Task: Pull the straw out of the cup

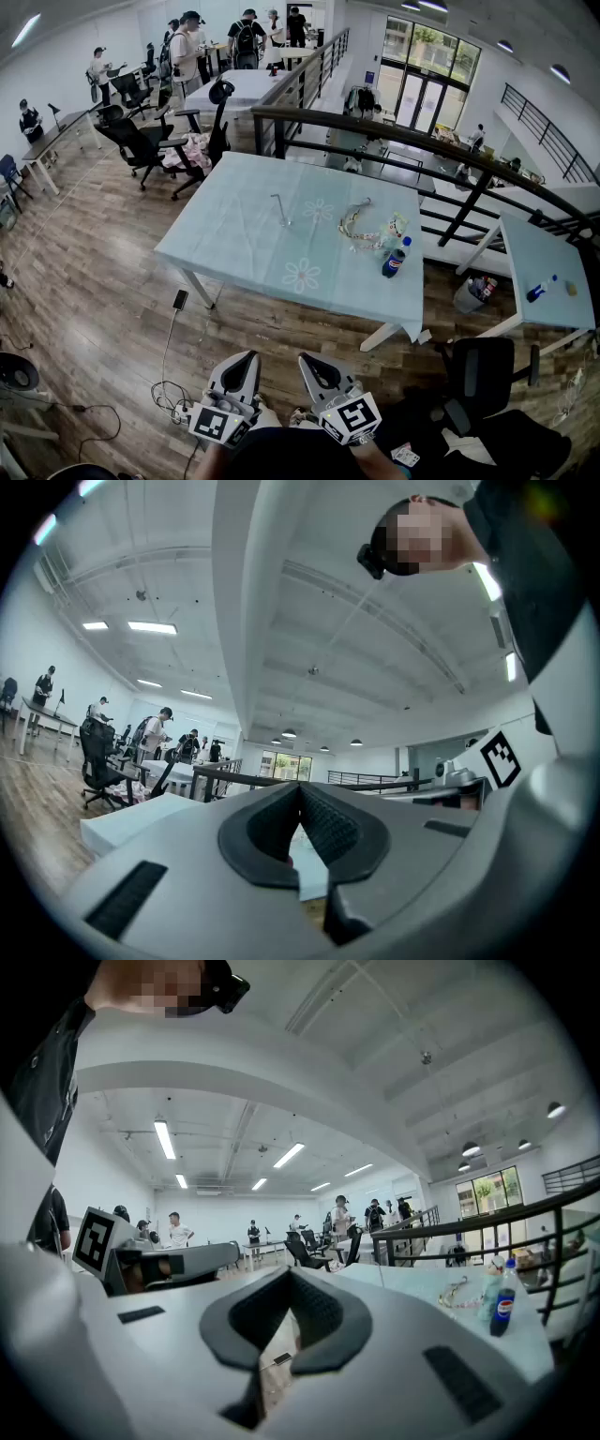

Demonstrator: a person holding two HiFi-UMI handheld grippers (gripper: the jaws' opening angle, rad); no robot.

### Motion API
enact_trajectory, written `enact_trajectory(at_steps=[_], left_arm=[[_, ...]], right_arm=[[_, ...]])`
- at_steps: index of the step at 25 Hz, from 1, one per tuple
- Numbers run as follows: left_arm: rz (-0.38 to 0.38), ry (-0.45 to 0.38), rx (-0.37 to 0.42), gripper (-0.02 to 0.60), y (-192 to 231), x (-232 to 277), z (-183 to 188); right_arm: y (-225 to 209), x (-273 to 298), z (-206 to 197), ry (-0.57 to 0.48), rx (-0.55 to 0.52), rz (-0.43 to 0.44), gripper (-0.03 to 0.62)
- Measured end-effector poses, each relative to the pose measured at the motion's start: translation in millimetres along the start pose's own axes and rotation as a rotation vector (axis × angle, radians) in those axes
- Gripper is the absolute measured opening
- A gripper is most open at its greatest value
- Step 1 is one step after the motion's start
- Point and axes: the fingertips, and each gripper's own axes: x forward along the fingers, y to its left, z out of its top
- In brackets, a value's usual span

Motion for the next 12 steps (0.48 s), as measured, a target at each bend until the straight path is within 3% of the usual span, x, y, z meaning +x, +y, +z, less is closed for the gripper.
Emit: enact_trajectory(at_steps=[7,12], left_arm=[[0.03,0.067,-0.012,0.012,-7.0,-18.0,-20.8],[0.009,0.02,-0.01,0.012,-16.9,-12.9,-11.4]], right_arm=[[8.9,-12.3,-5.2,0.01,-0.002,0.011,0.008],[8.8,-15.1,-0.2,-0.002,-0.014,0.017,0.008]])
